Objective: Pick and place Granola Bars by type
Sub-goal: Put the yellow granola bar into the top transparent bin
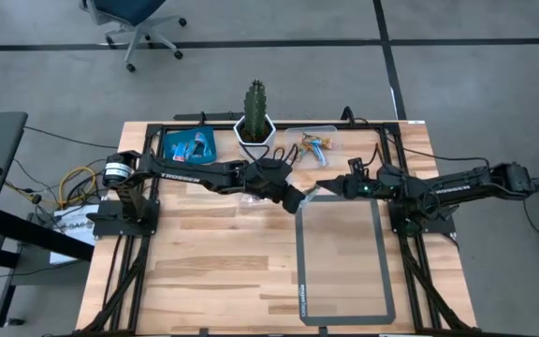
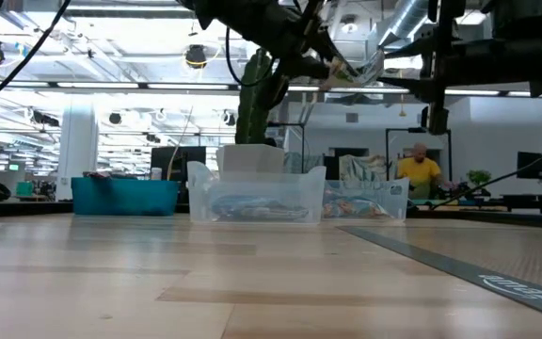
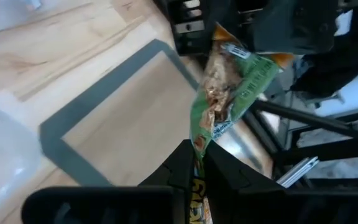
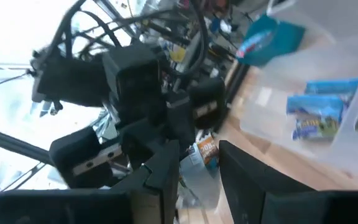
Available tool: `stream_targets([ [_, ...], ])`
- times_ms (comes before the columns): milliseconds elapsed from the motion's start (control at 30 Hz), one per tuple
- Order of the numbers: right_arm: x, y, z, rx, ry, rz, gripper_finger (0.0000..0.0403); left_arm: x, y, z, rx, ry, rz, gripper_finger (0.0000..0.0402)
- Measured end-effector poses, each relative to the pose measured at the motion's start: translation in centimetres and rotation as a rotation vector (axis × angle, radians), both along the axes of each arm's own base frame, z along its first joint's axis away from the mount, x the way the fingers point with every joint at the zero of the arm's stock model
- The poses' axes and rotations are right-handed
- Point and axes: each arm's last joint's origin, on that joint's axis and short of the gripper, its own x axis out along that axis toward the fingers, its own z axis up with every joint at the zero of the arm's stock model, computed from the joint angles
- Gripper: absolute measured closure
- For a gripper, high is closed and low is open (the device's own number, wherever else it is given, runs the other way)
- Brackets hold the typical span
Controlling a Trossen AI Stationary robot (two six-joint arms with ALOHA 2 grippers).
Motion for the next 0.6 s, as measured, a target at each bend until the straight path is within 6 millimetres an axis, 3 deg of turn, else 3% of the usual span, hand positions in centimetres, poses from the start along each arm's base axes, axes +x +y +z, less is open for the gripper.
stream_targets([
  [333, -0.1, -1.0, 0.7, -0.057, -0.069, -0.049, 0.0292, 0.4, 0.1, 0.9, -0.028, -0.102, 0.018, 0.0383],
  [600, -0.2, -1.3, 0.6, 0.0, -0.065, -0.064, 0.0201, 0.5, 0.2, 1.2, -0.033, -0.133, 0.021, 0.0383],
])
